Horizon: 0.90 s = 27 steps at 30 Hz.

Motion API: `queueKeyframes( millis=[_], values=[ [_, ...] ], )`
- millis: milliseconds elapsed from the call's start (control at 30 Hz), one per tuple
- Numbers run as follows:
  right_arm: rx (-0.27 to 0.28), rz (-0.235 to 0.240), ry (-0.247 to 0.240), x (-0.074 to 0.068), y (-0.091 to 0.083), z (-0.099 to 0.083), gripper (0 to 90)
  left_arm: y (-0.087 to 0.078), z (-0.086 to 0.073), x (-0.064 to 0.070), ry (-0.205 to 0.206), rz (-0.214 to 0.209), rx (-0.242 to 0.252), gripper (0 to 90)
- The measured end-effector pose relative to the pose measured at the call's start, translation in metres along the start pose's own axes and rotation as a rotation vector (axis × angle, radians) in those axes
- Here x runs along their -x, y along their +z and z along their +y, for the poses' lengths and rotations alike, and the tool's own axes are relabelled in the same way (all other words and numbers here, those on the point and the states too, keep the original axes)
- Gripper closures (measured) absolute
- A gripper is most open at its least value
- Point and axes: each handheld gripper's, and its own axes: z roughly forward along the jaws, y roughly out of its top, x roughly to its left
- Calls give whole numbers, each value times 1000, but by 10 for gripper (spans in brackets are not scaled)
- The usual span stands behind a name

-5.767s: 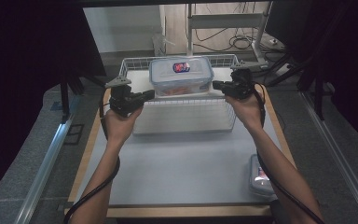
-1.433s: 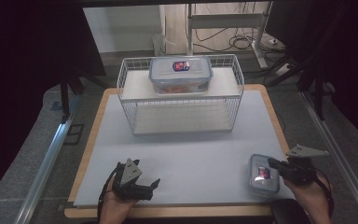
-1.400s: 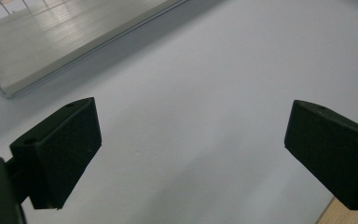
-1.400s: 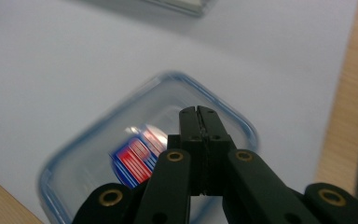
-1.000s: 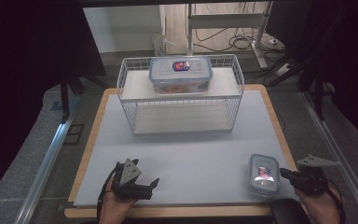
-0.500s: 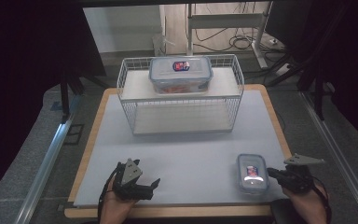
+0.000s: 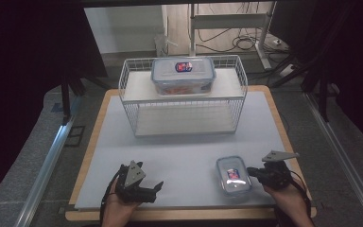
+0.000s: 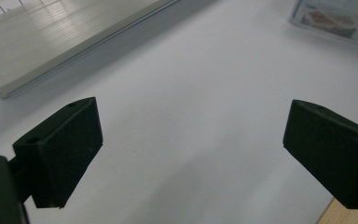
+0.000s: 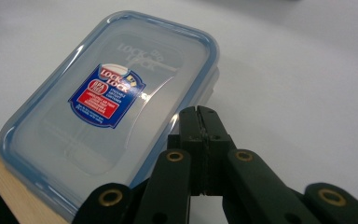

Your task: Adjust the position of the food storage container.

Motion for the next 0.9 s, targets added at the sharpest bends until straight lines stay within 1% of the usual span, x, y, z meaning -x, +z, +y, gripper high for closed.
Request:
queueKeyframes(
  millis=[100, 167, 200, 267, 333, 400, 467, 567, 633, 700, 767, 833, 900],
  values=[
    [-8, 14, -32, -7, 11, 10, 896, 0, 0, 0, 1, 0, 0, 45],
    [-15, 30, -57, -15, 21, 19, 895, 0, 0, 0, 1, -1, 0, 45],
    [-15, 35, -73, -17, 24, 21, 895, 0, 0, 0, 1, -2, -1, 45],
    [-15, 38, -87, -20, 26, 25, 895, -1, 0, 0, 4, 0, -1, 46],
    [-13, 48, -81, -19, 24, 23, 894, -1, -1, 0, -1, -1, 4, 47],
    [-23, 31, -72, -16, 20, 17, 894, -1, -1, -1, -4, -3, 3, 49],
    [-30, 43, -34, -10, 18, 9, 894, 0, 0, -1, -8, -8, 2, 49],
    [-31, 64, -23, -10, 20, 8, 894, 2, 1, 1, -2, -13, -1, 49],
    [-32, 84, -36, -14, 24, 13, 895, 2, 1, 2, -1, -15, -1, 49],
    [-37, 54, -73, -19, 29, 20, 895, 3, 1, 2, -1, -18, -3, 49],
    [-31, 71, -74, -21, 36, 27, 895, 3, 1, 2, -3, -19, -4, 49],
    [-37, 73, -93, -25, 45, 35, 896, 3, 0, 1, -6, -20, -3, 49],
    [-40, 86, -109, -30, 52, 41, 896, 2, 0, 1, -7, -19, -2, 49]
  ],
)
